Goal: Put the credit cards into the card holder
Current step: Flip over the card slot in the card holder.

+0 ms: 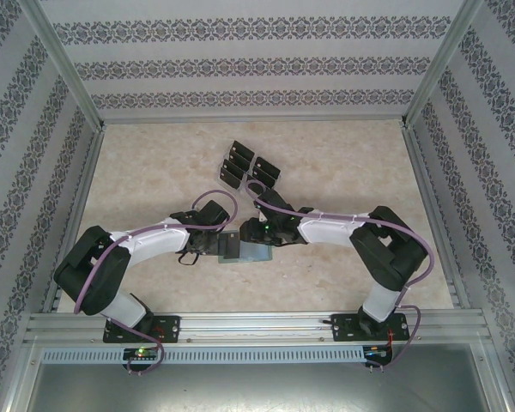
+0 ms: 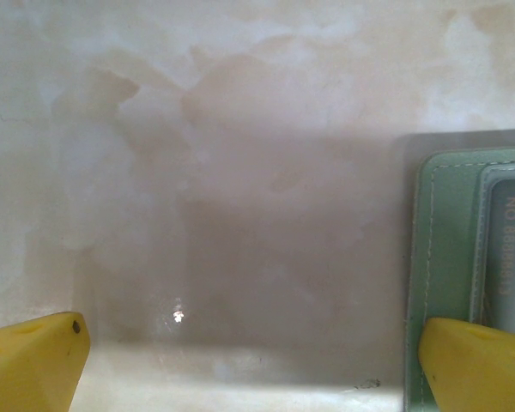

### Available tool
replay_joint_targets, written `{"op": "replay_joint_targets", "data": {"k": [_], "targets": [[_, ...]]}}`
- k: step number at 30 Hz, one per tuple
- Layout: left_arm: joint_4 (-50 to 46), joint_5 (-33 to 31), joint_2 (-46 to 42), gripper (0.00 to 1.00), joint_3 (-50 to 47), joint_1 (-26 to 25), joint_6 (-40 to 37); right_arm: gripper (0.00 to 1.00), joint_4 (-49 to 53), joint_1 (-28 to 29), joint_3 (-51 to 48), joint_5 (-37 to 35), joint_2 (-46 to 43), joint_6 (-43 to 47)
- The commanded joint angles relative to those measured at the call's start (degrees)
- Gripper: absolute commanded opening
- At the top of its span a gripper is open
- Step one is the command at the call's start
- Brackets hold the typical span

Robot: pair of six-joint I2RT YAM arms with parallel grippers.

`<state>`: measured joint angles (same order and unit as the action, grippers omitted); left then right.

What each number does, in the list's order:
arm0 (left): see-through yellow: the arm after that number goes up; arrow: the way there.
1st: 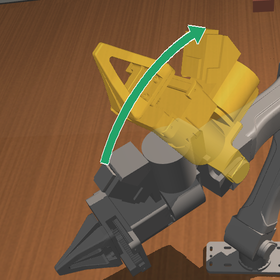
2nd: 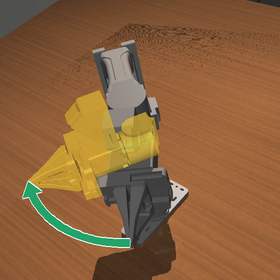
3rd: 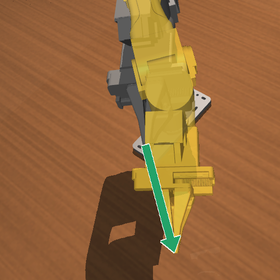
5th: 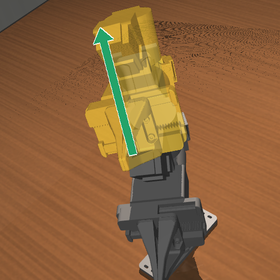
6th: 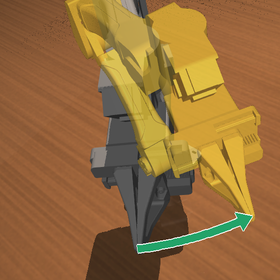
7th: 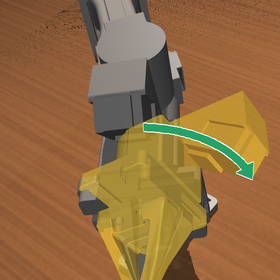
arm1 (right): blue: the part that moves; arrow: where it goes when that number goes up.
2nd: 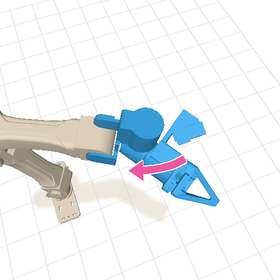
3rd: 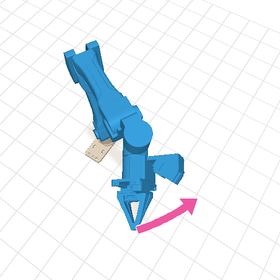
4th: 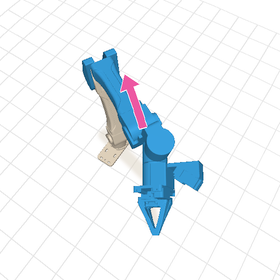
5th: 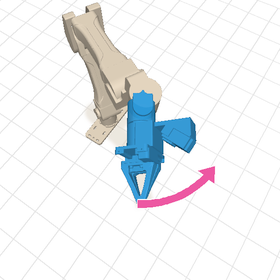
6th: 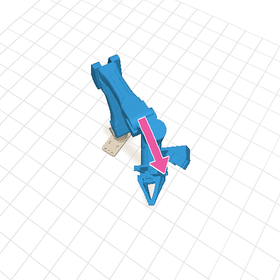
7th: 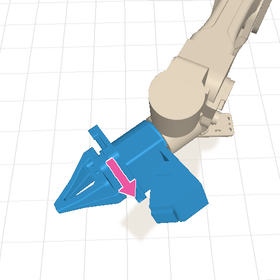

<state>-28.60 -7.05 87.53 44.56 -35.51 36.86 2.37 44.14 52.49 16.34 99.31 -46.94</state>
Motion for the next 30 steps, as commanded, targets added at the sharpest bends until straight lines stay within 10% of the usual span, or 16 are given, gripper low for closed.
{"op": "replay_joint_targets", "data": {"k": [1, 30], "targets": [[1.53, 0.73, -0.22, 1.00, -0.55, 0.53, -0.25, 0.46, 1.40, 0.44, -0.37, -0.65, -2.69, -0.52], [-4.92, -0.35, -16.87, 1.00, -3.33, 9.43, 0.10, 0.46, -0.41, 5.82, 9.39, 2.12, 5.07, -3.57]]}}
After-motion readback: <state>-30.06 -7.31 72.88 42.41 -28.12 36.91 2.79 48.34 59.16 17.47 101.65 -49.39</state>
